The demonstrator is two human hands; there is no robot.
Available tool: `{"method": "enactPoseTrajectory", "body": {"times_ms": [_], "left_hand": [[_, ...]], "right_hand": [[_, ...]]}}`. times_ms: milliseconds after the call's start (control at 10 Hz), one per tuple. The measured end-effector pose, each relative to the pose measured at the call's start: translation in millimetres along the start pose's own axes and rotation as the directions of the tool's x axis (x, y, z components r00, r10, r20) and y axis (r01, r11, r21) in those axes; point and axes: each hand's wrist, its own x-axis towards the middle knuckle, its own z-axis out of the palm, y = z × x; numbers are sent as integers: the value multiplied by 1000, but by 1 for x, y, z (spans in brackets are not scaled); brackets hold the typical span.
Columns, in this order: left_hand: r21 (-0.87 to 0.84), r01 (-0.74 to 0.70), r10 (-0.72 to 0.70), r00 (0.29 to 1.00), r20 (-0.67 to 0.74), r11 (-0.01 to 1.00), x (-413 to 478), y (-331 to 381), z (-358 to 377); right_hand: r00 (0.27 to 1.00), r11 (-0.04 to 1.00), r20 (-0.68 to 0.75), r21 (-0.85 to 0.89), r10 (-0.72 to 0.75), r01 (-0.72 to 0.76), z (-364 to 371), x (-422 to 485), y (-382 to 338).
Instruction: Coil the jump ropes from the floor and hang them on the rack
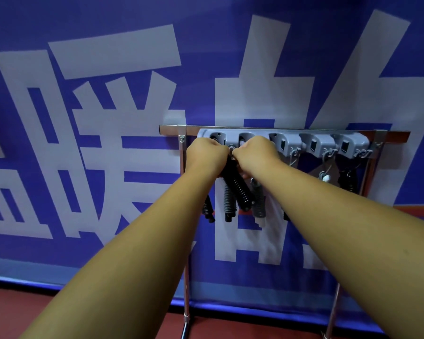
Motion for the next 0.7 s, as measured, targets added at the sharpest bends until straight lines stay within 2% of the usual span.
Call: {"method": "enactPoseTrajectory", "body": {"times_ms": [300,400,600,700], "left_hand": [[98,-12,9,1000,28,995,6,-12,5],[109,-40,38,999,24,993,0,-15,3],[227,-177,176,984,26,958,-27,-13,-10],[196,-130,128,991,26,972,-38,-8,-18]], "right_hand": [[998,999,52,40,27,-29,15,10,12],[994,992,103,111,45,-56,14,4,13],[986,983,168,176,22,-52,5,-15,13],[985,981,168,179,37,-68,-5,-28,11]]}}
